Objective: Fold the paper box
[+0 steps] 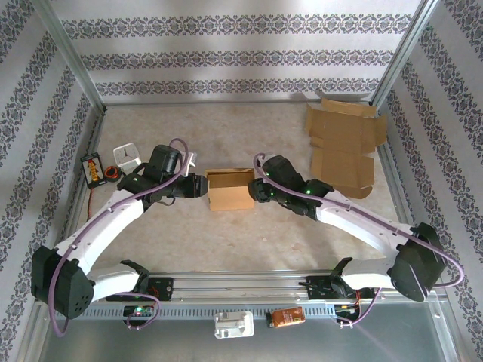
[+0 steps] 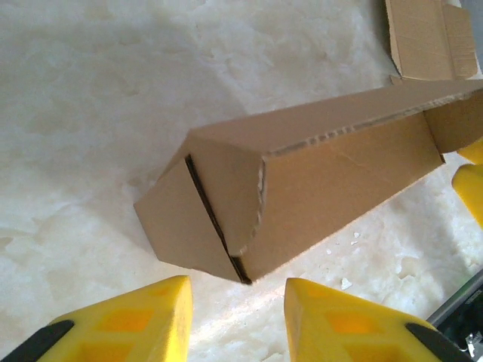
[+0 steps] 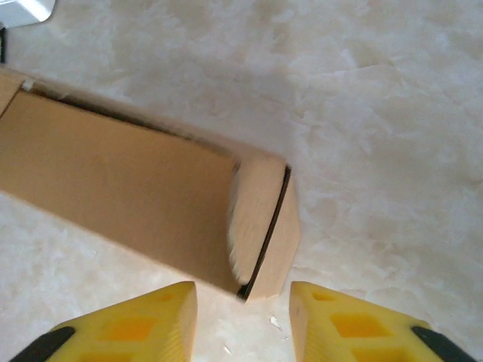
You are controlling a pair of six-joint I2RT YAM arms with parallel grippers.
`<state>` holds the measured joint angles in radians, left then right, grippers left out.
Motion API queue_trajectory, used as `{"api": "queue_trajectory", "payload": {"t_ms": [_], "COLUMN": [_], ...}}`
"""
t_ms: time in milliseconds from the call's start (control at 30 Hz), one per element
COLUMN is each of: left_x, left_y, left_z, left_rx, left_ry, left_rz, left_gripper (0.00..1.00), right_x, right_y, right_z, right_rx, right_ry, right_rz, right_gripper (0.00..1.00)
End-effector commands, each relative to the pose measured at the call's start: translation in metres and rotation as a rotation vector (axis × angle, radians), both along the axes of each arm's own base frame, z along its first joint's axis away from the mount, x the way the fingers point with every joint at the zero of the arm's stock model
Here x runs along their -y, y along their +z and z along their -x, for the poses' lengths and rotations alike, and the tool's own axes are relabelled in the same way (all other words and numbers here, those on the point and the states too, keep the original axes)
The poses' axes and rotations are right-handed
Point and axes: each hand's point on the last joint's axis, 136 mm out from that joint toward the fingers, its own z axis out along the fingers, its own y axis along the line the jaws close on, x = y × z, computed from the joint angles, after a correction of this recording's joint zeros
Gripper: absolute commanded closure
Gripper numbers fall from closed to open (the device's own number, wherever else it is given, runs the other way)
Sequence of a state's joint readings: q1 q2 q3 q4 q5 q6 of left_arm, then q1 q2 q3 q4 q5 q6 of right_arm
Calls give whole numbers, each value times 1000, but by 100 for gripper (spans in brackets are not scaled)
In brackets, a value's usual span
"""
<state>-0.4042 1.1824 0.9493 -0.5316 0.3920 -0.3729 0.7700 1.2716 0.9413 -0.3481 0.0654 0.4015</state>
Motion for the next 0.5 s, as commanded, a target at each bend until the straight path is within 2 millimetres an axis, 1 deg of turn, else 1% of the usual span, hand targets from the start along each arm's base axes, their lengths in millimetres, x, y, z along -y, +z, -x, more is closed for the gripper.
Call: {"api": "queue_trajectory", "payload": {"t_ms": [0,133,233,267,333,400,467], "left_x": [3,9,9,5,-10,-20,-21], "left_y": [8,21,40,46,55,62,66], "left_z": [5,5,4,2,-6,-12,-19], "left_rx": [3,41,89,103,120,122,114], "left_ry": [-8,-17,11,47,170,263,290], "left_rz": [25,84,131,136,137,151,179], "left_gripper": [60,59,58,57,57,57,57], "right_x": [-2,0,7,11,21,24,20], "right_y": [17,34,54,59,67,72,75], "right_z": [7,6,2,0,-7,-13,-19], "right_rx": [-13,-20,-28,-35,-72,-119,-168], "right_ry": [10,-12,-71,-107,-180,-219,-220], "right_rz": [-59,-127,-208,-234,-299,-348,-372], "right_gripper": [58,54,50,48,47,47,48]}}
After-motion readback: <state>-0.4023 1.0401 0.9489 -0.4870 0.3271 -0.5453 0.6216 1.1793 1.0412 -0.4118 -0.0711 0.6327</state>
